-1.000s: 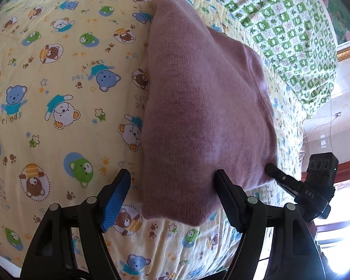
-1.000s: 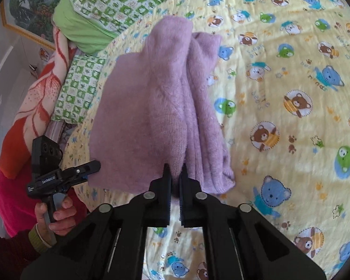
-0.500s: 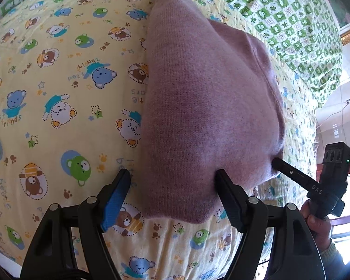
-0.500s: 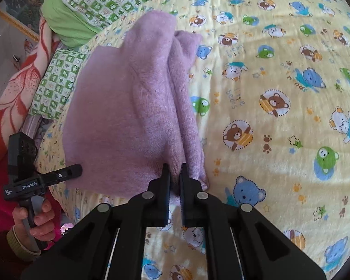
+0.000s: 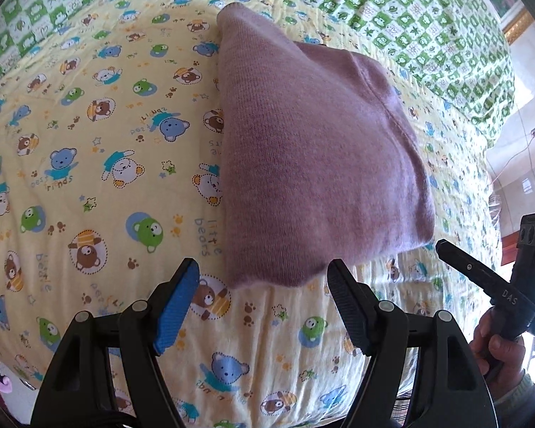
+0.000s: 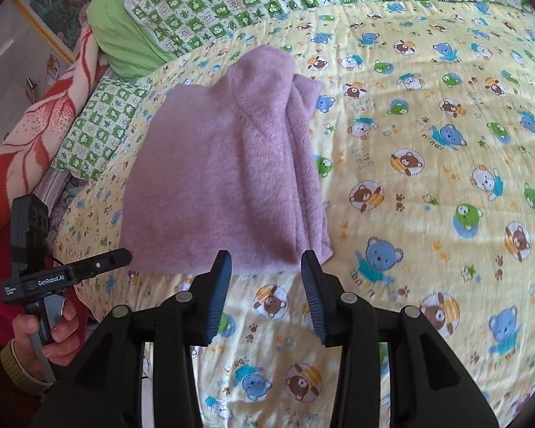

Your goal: Fold small clothes

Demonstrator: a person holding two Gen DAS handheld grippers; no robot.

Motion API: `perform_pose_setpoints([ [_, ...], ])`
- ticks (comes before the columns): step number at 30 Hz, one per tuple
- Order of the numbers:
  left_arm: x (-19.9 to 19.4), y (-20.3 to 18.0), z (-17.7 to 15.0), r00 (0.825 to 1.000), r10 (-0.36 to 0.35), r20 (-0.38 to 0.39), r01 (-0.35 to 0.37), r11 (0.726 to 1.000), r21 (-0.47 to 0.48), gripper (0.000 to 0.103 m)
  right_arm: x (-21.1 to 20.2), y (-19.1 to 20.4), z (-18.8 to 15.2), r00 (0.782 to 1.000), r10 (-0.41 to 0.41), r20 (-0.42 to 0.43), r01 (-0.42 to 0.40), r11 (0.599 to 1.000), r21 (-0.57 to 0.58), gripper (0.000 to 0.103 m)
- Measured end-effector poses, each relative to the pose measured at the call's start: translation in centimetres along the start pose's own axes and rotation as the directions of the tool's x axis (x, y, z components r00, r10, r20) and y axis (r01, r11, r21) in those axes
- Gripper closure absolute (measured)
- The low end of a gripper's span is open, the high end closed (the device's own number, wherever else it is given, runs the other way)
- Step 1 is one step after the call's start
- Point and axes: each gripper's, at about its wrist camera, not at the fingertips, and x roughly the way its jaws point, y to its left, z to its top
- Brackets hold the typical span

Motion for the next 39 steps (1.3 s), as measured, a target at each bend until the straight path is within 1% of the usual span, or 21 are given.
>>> perform_pose_setpoints([
  [2, -0.6, -0.1, -0.7, 0.999, 0.021, 0.027, -0.021, 1.000, 0.012, 0.028, -0.3, 0.4, -0.7, 1.000, 0.000, 0.006, 0.000, 1.000, -0.001, 0.059],
  [5, -1.5, -0.4, -2.0, 0.995, 0.068, 0.075, -0.071, 0.997, 0.032, 0.026, -0.7, 1.0, -1.7, 1.000, -0.001, 0.018, 0.001, 1.000, -0.012, 0.048],
  [7, -1.9, -0.5, -2.9, 0.990, 0.097, 0.102, -0.102, 0.994, 0.042, 0.025, -0.9, 1.4, -2.4, 1.000, 0.000, 0.031, 0.001, 1.000, -0.027, 0.036],
  [10, -2.4, -0.4, -4.5, 0.982, 0.129, 0.140, -0.137, 0.989, 0.048, 0.024, -1.3, 2.2, -3.5, 0.999, -0.005, 0.050, 0.008, 0.998, -0.057, 0.025],
  [16, -3.4, -0.1, -6.9, 0.958, 0.192, 0.214, -0.212, 0.975, 0.075, 0.022, -1.2, 3.2, -5.6, 0.998, -0.027, 0.052, 0.033, 0.993, -0.113, 0.018],
  [20, -3.8, -0.2, -8.0, 0.950, 0.205, 0.235, -0.233, 0.967, 0.100, 0.020, -1.1, 3.6, -6.9, 0.998, -0.041, 0.051, 0.048, 0.988, -0.145, 0.018],
  [24, -3.8, -0.5, -8.6, 0.946, 0.227, 0.233, -0.258, 0.960, 0.112, 0.020, -1.4, 4.2, -7.9, 0.996, -0.058, 0.069, 0.070, 0.981, -0.181, 0.018],
  [26, -3.9, -0.7, -8.5, 0.945, 0.234, 0.229, -0.267, 0.955, 0.125, 0.020, -1.6, 4.3, -8.1, 0.995, -0.062, 0.082, 0.076, 0.978, -0.193, 0.016],
  [28, -4.1, -1.0, -8.3, 0.938, 0.247, 0.242, -0.286, 0.948, 0.142, 0.020, -1.9, 4.4, -8.3, 0.994, -0.052, 0.099, 0.071, 0.978, -0.198, 0.014],
  [31, -4.7, -1.8, -8.2, 0.925, 0.259, 0.277, -0.309, 0.938, 0.158, 0.018, -2.2, 4.5, -8.3, 0.991, -0.061, 0.118, 0.084, 0.975, -0.205, 0.009],
  [35, -5.2, -2.9, -7.4, 0.912, 0.266, 0.312, -0.331, 0.927, 0.178, 0.017, -2.4, 4.8, -7.6, 0.990, -0.058, 0.130, 0.086, 0.971, -0.223, 0.008],
  [39, -5.2, -3.6, -6.6, 0.908, 0.269, 0.322, -0.342, 0.919, 0.195, 0.017, -2.4, 5.2, -6.6, 0.987, -0.070, 0.146, 0.105, 0.964, -0.244, 0.008],
])
